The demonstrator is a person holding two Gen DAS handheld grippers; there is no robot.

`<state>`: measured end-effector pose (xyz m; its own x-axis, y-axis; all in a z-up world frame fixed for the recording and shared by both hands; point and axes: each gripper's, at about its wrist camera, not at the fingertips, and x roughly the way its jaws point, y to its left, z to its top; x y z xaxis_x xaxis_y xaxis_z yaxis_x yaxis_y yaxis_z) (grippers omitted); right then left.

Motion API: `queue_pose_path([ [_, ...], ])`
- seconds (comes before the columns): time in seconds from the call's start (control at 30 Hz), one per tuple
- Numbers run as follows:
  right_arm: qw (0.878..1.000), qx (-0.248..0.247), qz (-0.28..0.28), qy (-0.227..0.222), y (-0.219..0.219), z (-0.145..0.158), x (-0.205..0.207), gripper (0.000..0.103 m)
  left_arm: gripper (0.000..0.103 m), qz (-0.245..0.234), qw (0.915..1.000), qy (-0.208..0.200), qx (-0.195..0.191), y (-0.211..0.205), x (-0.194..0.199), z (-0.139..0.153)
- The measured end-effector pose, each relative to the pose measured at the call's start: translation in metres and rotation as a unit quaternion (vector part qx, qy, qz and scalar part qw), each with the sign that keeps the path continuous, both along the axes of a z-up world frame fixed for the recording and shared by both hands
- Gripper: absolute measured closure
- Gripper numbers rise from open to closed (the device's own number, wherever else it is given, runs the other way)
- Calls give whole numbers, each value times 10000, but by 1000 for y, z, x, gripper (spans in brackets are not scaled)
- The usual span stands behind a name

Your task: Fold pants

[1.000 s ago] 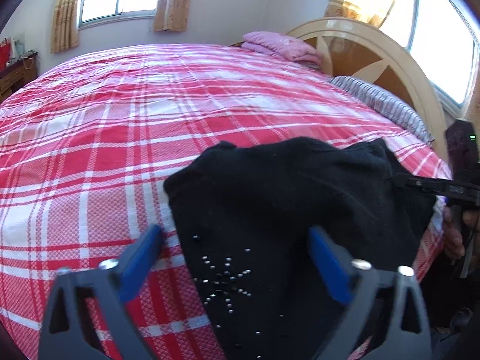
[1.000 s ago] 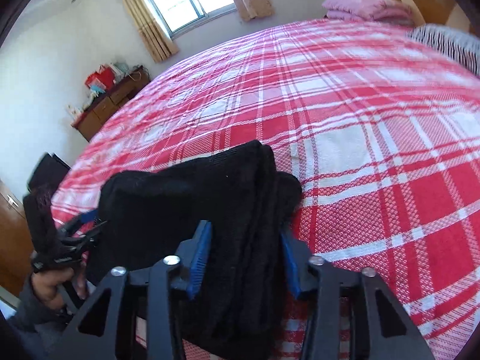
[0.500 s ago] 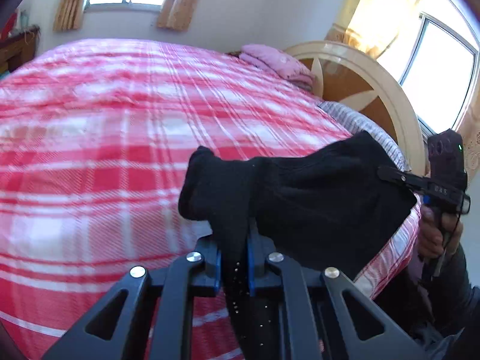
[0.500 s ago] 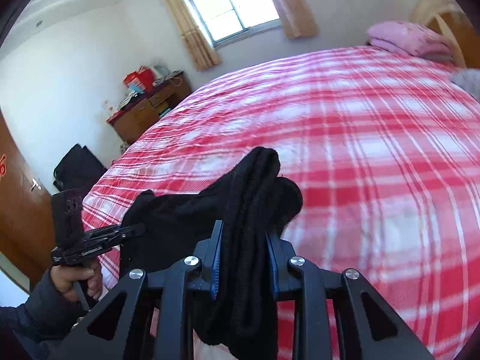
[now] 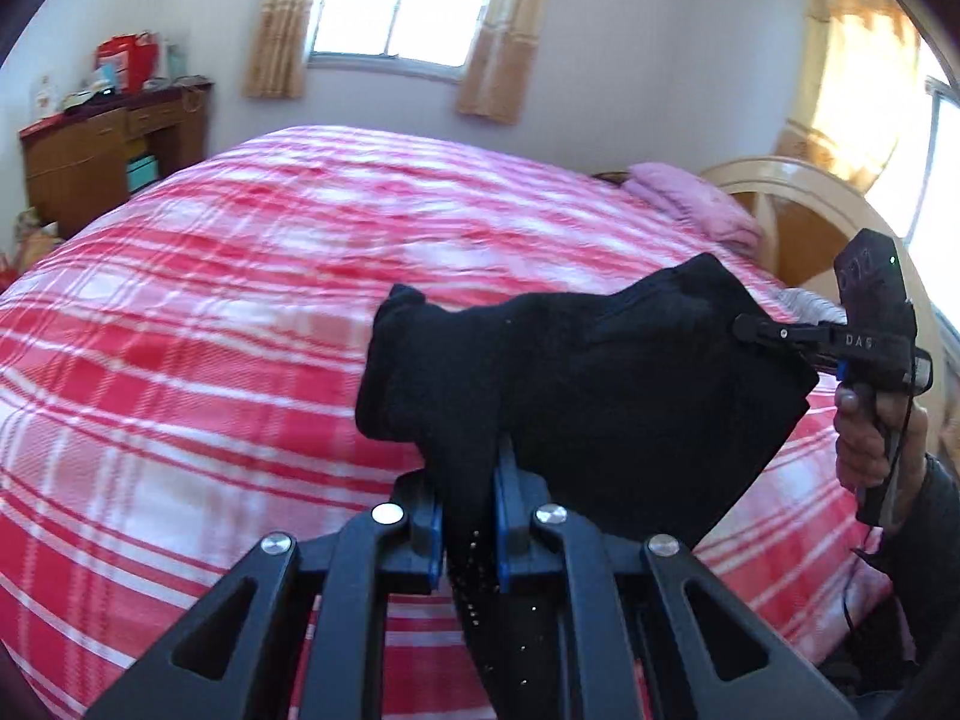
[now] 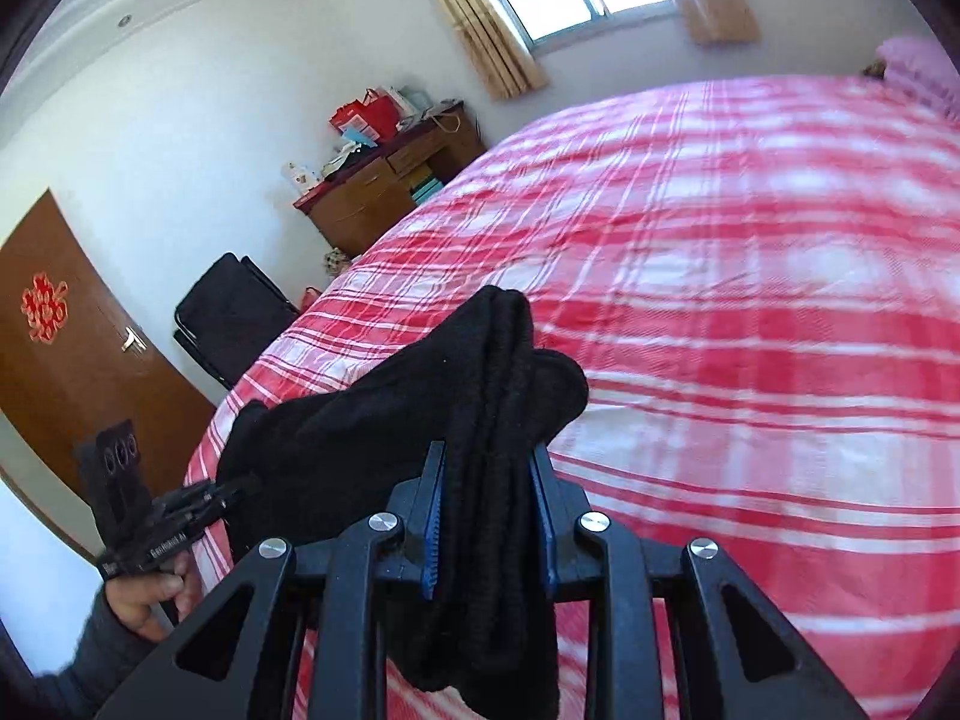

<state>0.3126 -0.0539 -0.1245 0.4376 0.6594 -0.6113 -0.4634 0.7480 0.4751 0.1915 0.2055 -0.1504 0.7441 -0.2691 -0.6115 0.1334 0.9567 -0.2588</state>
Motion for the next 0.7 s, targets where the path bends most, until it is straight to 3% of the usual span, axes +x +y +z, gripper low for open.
queue_pose_path([
  [0.1,9992,-61,-68,382,18,-31,19,77,88,101,9994,320,-43,17,9,-26],
  [0.2,9974,-107,-259,666,19,-50,30,76,68,253,9984,489,-113,21,14,-47],
  [0.27,9967,-108,-328,733,11,-53,35,67,62,269,9986,431,-174,20,13,-49],
  [0.33,9959,-334,-449,709,6,-56,36,59,47,232,9989,402,-30,16,14,-47],
  [0.4,9960,-333,-487,677,-1,-56,36,58,40,210,9989,391,180,9,14,-47],
  [0.53,9950,-300,-722,616,-15,-58,32,47,35,316,9983,361,319,8,11,-46],
  [0.7,9951,-344,-796,483,-24,-52,27,45,31,501,9971,427,388,11,2,-40],
])
